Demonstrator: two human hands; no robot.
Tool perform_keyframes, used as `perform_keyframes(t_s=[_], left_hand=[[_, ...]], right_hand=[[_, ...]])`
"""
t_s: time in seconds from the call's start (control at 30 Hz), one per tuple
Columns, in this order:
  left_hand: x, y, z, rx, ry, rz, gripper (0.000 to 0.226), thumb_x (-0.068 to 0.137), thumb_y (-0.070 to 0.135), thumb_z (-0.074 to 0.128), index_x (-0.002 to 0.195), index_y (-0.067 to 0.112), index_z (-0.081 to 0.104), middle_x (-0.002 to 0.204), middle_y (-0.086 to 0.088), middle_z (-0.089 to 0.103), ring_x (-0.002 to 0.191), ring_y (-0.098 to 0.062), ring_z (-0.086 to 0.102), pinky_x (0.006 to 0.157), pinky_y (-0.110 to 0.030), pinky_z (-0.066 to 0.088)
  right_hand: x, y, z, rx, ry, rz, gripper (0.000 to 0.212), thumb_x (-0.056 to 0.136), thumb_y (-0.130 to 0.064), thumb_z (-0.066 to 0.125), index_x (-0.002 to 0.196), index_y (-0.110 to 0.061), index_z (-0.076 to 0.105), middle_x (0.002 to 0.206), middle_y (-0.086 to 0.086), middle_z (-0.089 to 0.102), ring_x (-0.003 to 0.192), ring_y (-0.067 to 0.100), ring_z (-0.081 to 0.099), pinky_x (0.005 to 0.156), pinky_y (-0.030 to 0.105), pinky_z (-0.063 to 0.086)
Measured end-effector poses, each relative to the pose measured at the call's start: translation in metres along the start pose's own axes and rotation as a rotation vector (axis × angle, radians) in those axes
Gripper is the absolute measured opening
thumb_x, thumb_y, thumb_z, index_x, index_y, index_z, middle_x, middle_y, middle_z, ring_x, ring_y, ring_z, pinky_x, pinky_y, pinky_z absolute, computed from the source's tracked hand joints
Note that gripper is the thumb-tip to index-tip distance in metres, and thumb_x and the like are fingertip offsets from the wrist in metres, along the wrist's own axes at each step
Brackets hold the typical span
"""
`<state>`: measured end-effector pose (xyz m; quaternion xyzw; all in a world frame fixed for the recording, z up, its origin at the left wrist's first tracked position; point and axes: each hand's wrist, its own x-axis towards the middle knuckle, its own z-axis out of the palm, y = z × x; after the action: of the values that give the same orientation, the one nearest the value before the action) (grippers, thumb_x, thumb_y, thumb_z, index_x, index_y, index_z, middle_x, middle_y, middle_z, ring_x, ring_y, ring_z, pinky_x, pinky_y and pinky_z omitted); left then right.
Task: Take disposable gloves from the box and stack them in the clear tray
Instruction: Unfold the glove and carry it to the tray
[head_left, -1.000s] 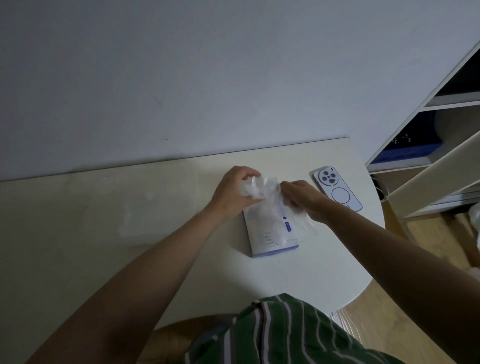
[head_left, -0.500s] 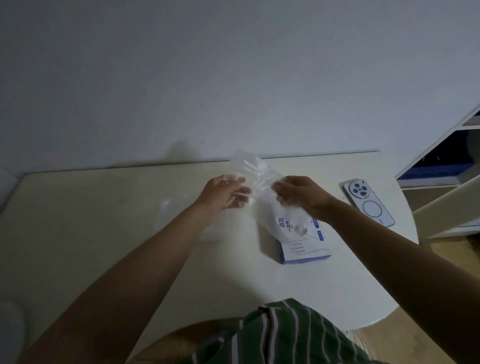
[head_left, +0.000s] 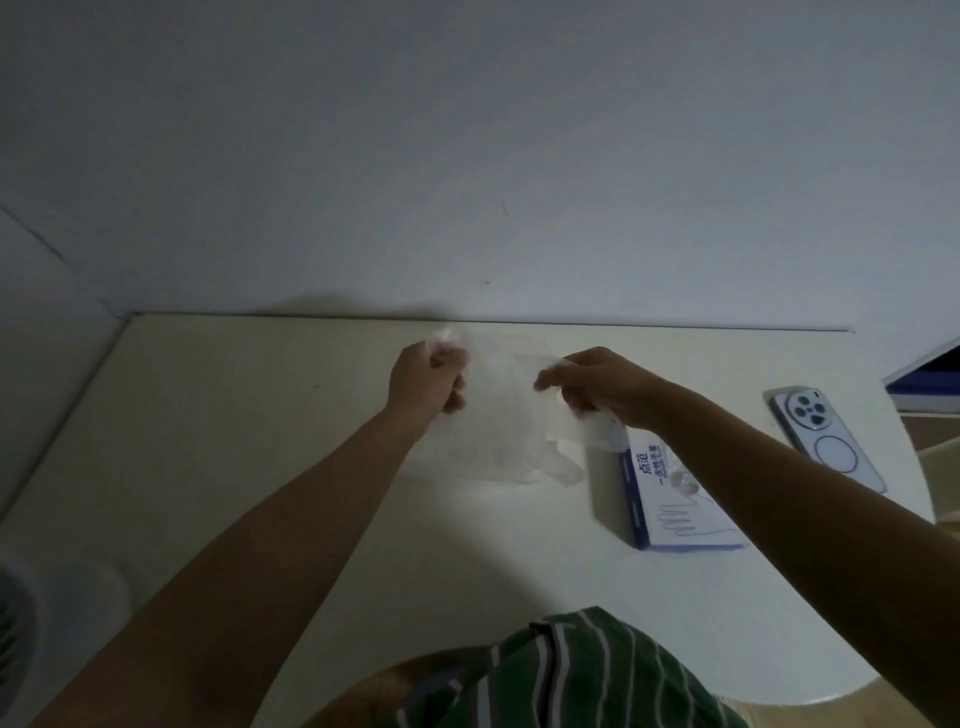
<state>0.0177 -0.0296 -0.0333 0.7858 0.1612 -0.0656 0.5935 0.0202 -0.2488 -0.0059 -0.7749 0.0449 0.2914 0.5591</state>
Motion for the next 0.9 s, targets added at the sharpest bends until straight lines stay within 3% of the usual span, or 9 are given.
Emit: perform_keyframes(t_s=[0.1,0.2,0.3,0.47,0.6,0.67,0.73,0.83,0.9], left_hand=[[0.012,-0.013,-0.02,0.427,0.11,0.119,0.023,0.094,0.025,0.056,0.097,0.003,0.063,0.071,-0.006,0.064,0.056,-0.023,0.059,0.057,-0.027,0.047],[0.019,-0.022,-0.031,0.684,0.179,0.194,0.022,0.094,0.026,0.051,0.088,0.007,0.06,0.086,-0.012,0.066,0.082,-0.032,0.061,0.066,-0.031,0.041],[0.024,-0.03,-0.033,0.787,0.189,0.228,0.02,0.095,0.025,0.049,0.09,0.009,0.061,0.084,-0.008,0.064,0.079,-0.028,0.059,0.062,-0.03,0.038],[0.03,-0.038,-0.03,0.964,0.161,0.268,0.018,0.096,0.021,0.044,0.09,0.01,0.057,0.082,-0.007,0.062,0.068,-0.022,0.051,0.058,-0.03,0.035],[0.032,-0.039,-0.026,1.094,0.016,0.231,0.015,0.096,0.015,0.047,0.109,0.009,0.051,0.093,-0.011,0.065,0.072,-0.024,0.055,0.059,-0.031,0.037],[0.032,-0.042,-0.025,1.203,-0.036,0.2,0.038,0.088,0.01,0.06,0.121,0.007,0.043,0.108,-0.014,0.058,0.087,-0.027,0.06,0.063,-0.03,0.04],[0.031,-0.045,-0.024,1.334,0.014,0.328,0.05,0.078,0.006,0.067,0.12,0.007,0.042,0.116,-0.013,0.048,0.099,-0.026,0.054,0.071,-0.03,0.041],[0.031,-0.042,-0.02,1.419,-0.036,0.66,0.036,0.075,0.004,0.062,0.107,0.011,0.047,0.108,-0.009,0.05,0.095,-0.024,0.05,0.074,-0.03,0.038],[0.034,-0.047,-0.013,1.355,-0.211,0.606,0.034,0.08,0.001,0.06,0.11,0.01,0.047,0.109,-0.01,0.052,0.096,-0.025,0.054,0.071,-0.03,0.039]], right_hand=[[0.011,-0.008,0.011,-0.202,0.224,-0.083,0.03,0.089,-0.019,0.068,0.112,-0.001,0.064,0.091,0.013,0.064,0.082,0.022,0.058,0.076,0.033,0.049],[0.011,-0.023,0.028,-0.466,0.661,-0.559,0.029,0.085,-0.016,0.07,0.112,-0.009,0.064,0.108,0.007,0.06,0.097,0.019,0.056,0.089,0.037,0.047],[0.013,-0.039,0.058,-0.463,0.44,-0.896,0.016,0.083,-0.006,0.063,0.095,-0.015,0.069,0.089,-0.002,0.062,0.074,0.01,0.057,0.071,0.024,0.048],[0.046,-0.012,0.103,-0.923,-0.001,-0.525,0.023,0.093,-0.015,0.056,0.109,-0.021,0.071,0.101,-0.003,0.066,0.085,0.012,0.062,0.079,0.025,0.049],[0.066,0.015,0.11,-1.018,-0.042,-0.255,0.044,0.093,-0.013,0.058,0.135,-0.024,0.053,0.12,0.003,0.059,0.104,0.02,0.06,0.09,0.033,0.051],[0.073,0.023,0.114,-1.07,-0.092,-0.212,0.054,0.091,-0.011,0.061,0.141,-0.024,0.045,0.122,0.005,0.057,0.104,0.023,0.06,0.091,0.036,0.052],[0.078,0.028,0.117,-1.089,-0.131,-0.186,0.064,0.088,-0.012,0.066,0.145,-0.026,0.039,0.123,0.007,0.054,0.104,0.025,0.059,0.09,0.038,0.052],[0.082,0.034,0.122,-1.107,-0.166,-0.159,0.08,0.084,-0.017,0.072,0.15,-0.027,0.028,0.124,0.009,0.049,0.1,0.025,0.057,0.087,0.037,0.053],[0.084,0.036,0.124,-1.123,-0.183,-0.139,0.085,0.083,-0.019,0.074,0.151,-0.024,0.024,0.124,0.011,0.045,0.101,0.027,0.057,0.087,0.037,0.053]])
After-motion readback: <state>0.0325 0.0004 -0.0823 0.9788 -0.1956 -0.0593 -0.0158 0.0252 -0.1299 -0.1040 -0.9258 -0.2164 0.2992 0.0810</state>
